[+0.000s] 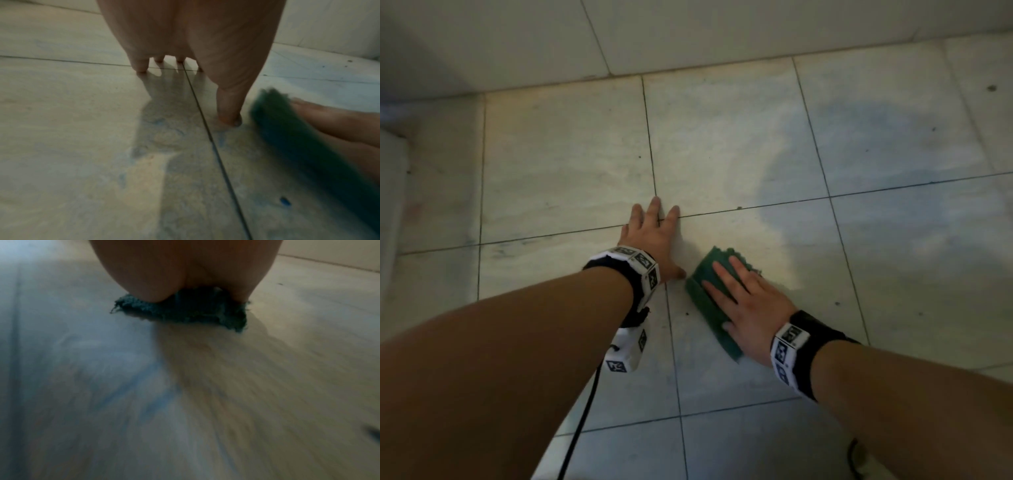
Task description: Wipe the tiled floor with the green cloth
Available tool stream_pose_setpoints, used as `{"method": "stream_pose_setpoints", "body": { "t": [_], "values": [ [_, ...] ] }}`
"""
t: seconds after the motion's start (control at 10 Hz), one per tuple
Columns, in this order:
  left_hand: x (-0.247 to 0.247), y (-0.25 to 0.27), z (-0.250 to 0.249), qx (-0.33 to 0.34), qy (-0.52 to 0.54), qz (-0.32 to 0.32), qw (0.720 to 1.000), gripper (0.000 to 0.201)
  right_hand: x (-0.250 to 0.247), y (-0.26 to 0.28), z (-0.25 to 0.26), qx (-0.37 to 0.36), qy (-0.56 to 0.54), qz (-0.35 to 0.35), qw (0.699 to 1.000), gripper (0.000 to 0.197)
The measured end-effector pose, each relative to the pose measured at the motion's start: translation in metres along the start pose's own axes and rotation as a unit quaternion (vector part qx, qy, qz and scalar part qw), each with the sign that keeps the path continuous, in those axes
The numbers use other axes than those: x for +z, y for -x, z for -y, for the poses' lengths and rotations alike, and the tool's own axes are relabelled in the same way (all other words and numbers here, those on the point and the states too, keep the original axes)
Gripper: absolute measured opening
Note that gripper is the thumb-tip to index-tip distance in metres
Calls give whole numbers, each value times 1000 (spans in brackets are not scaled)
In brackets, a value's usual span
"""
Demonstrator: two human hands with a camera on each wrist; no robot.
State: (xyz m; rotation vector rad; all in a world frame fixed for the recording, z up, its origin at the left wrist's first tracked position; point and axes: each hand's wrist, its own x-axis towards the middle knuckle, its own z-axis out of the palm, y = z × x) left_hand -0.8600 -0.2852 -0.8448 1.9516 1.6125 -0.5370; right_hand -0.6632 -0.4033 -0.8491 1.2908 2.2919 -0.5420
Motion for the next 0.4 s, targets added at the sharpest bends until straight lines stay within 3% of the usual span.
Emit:
{"method": "stream_pose_setpoints", "body": {
  "t": [0.1, 0.4],
  "values": [
    [1, 1, -1, 1, -19, 0, 1000, 122, 9, 24, -9, 37, -5, 9, 999, 82],
    [1, 1, -25, -20, -50, 8, 998, 107, -51, -19, -35, 15, 23, 48, 998, 77]
  ]
}}
